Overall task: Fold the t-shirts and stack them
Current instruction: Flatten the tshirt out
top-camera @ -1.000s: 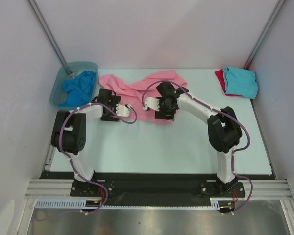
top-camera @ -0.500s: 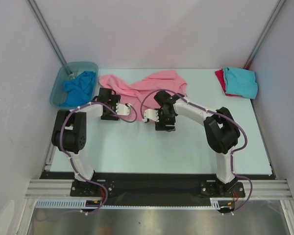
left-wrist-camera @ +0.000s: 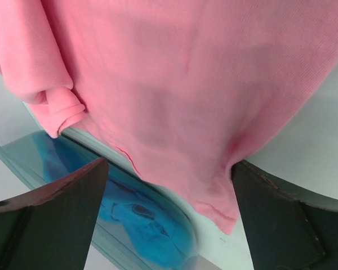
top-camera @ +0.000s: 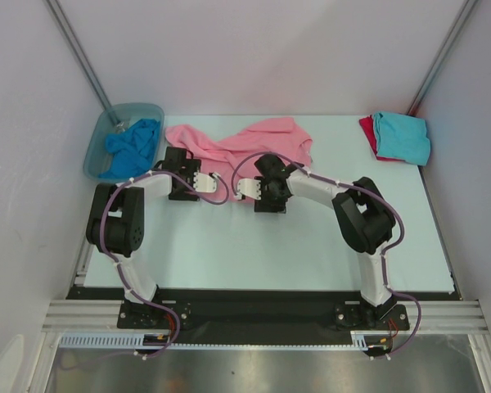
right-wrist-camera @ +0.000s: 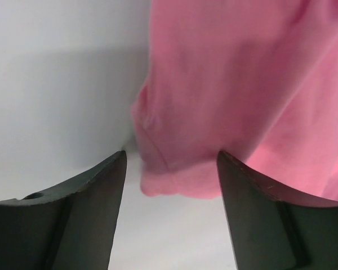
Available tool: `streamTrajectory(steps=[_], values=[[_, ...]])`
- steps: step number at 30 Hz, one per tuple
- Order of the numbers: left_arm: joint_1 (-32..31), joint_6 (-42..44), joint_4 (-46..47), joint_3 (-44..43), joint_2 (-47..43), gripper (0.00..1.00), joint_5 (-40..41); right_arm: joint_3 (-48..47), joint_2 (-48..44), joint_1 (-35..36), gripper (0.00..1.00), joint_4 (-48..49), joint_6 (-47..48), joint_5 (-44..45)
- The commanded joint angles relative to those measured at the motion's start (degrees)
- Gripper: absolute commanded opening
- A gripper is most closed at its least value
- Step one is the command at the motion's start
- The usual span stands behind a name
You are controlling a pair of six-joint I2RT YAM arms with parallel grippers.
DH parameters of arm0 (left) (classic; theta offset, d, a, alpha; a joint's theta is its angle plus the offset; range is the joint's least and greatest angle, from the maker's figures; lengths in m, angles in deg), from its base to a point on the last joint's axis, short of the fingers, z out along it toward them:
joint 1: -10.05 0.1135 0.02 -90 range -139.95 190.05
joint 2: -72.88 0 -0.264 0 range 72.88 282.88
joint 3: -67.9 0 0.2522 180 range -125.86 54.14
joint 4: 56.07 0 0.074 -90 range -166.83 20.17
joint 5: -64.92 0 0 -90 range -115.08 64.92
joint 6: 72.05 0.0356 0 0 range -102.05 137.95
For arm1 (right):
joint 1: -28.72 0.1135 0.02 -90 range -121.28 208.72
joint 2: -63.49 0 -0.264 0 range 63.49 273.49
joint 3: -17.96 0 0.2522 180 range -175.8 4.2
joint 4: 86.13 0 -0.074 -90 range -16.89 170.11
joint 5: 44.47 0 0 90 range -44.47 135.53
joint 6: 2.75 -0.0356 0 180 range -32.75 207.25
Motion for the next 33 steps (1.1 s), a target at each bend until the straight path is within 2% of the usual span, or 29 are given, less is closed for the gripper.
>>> streamTrajectory(steps=[1, 3, 4, 5, 7, 8, 9, 13, 18, 25, 27, 30, 33], values=[[0.47, -2.01, -2.66, -0.91, 1.4, 0.94, -2.12, 1.03, 0.98, 0.21, 0.7, 5.66, -0.54, 1.54], [0.47, -2.54, -2.66, -1.35, 2.1, 0.84, -2.12, 0.86, 1.33, 0.13, 0.66, 6.37, -0.54, 3.74], [0.47, -3.07, -2.92, -1.44, 2.28, 0.76, -2.03, 0.77, 1.42, 0.04, 0.6, 6.64, -0.46, 3.91], [0.47, -3.42, -3.19, -1.61, 2.46, 0.59, -1.94, 0.68, 1.42, -0.05, 0.55, 6.81, -0.72, 4.44], [0.47, -4.12, -4.58, -2.66, 2.9, 0.47, -1.86, 0.68, 1.25, -0.22, 0.44, 7.08, -0.54, 4.53], [0.47, -4.21, -5.03, -2.84, 3.07, 0.11, -1.68, 0.51, 0.98, -0.4, 0.38, 7.08, -0.54, 4.96], [0.47, -4.48, -5.82, -3.98, 3.68, 0.0, -1.51, 0.42, 0.81, -0.4, 0.34, 7.08, -0.28, 4.97], [0.73, -5.97, -8.02, -4.87, 3.43, 0.0, -1.85, -0.02, -0.07, -1.02, 0.16, 6.38, 1.03, 6.72], [0.91, -3.78, -11.35, -6.0, 1.15, 0.0, -3.43, -1.16, -4.97, -4.09, 0.0, 2.34, 6.04, 9.09], [1.52, -0.35, -23.3, -12.42, -2.99, 0.0, -7.39, -7.92, -10.0, -12.35, 0.0, -6.7, 14.3, 10.86], [1.52, 0.7, -26.55, -15.57, -3.6, 0.0, -8.36, -10.12, -10.35, -13.84, 0.0, -13.29, 15.45, 9.63], [1.52, 3.94, -37.07, -20.05, -4.13, 0.0, -11.08, -14.51, -10.53, -15.69, 0.0, -23.22, 16.5, 7.26], [1.44, 7.02, -44.81, -23.4, -4.83, 0.0, -13.45, -15.05, -11.23, -16.57, 0.0, -30.61, 18.25, 6.03]])
